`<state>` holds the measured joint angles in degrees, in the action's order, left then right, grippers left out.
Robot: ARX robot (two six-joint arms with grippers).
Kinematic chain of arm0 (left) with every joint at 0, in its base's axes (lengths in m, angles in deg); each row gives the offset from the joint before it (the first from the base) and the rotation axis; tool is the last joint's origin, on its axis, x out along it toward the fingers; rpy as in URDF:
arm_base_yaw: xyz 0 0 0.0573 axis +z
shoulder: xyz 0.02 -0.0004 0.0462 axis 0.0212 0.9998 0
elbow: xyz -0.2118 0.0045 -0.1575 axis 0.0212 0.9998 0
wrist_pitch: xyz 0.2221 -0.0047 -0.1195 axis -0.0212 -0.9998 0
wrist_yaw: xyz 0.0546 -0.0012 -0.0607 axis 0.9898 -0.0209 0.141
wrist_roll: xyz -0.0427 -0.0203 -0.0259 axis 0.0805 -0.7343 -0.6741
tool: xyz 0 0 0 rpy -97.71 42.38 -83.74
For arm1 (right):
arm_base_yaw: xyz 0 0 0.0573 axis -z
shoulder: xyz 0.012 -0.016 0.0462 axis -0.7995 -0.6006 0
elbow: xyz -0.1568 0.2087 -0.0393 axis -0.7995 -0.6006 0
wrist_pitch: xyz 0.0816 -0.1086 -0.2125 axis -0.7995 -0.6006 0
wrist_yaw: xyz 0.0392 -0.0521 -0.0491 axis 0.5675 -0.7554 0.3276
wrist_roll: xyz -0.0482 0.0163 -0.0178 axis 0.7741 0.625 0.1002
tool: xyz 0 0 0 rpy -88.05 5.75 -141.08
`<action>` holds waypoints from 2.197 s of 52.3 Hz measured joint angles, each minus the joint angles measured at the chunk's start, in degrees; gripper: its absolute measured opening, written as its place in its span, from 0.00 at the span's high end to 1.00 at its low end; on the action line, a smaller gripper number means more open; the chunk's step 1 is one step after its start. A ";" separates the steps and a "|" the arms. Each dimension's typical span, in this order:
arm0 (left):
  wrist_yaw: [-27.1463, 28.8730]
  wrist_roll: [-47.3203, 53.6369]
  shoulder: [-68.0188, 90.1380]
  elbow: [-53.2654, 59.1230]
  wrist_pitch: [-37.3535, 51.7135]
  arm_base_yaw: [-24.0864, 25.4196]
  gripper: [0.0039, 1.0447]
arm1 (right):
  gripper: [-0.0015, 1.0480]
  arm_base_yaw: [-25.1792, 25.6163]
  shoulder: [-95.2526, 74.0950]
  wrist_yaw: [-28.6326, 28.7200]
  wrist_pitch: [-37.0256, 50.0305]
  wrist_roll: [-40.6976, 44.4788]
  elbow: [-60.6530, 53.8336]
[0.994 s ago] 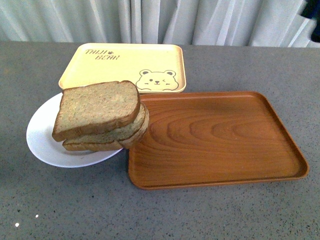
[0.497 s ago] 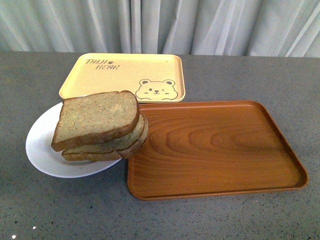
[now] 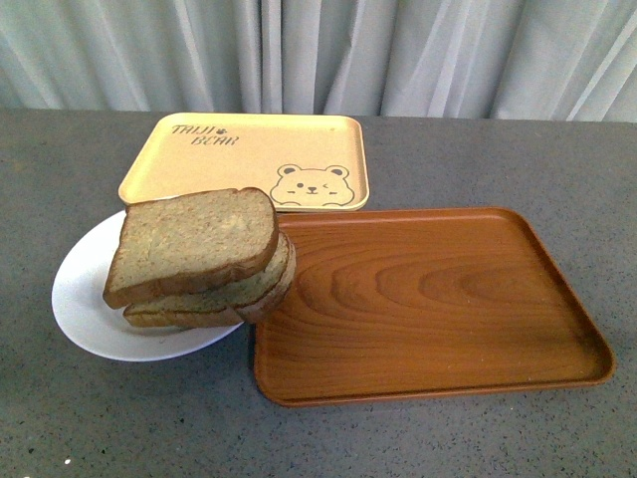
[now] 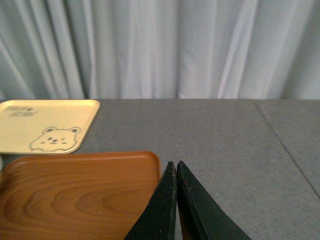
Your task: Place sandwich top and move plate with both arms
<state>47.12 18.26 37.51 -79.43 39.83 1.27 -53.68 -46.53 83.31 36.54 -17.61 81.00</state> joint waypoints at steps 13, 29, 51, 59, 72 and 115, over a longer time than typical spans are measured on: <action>-0.02 0.00 0.00 0.00 0.00 0.02 0.08 | 0.98 0.39 8.35 0.48 -7.67 0.00 -0.02; -0.02 0.00 0.00 0.00 0.00 0.00 0.08 | 0.98 0.39 16.68 0.48 -15.61 0.00 -0.04; -0.02 0.00 0.00 0.00 0.00 0.00 0.08 | 0.98 0.39 24.28 0.48 -23.06 0.00 -0.04; -0.02 0.00 0.00 0.00 0.00 0.00 0.08 | 0.98 0.39 27.04 0.48 -25.88 0.00 -0.04; -0.02 0.00 0.00 0.00 0.00 0.00 0.08 | 0.98 0.39 37.51 0.50 -36.68 0.00 -0.02; -21.79 -38.71 68.22 -26.03 2.25 6.49 0.08 | 0.09 0.39 37.70 0.61 -36.76 0.07 -0.02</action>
<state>25.33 -20.44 105.73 -105.46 42.08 7.76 -53.29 -8.83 83.92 -0.22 -17.55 80.98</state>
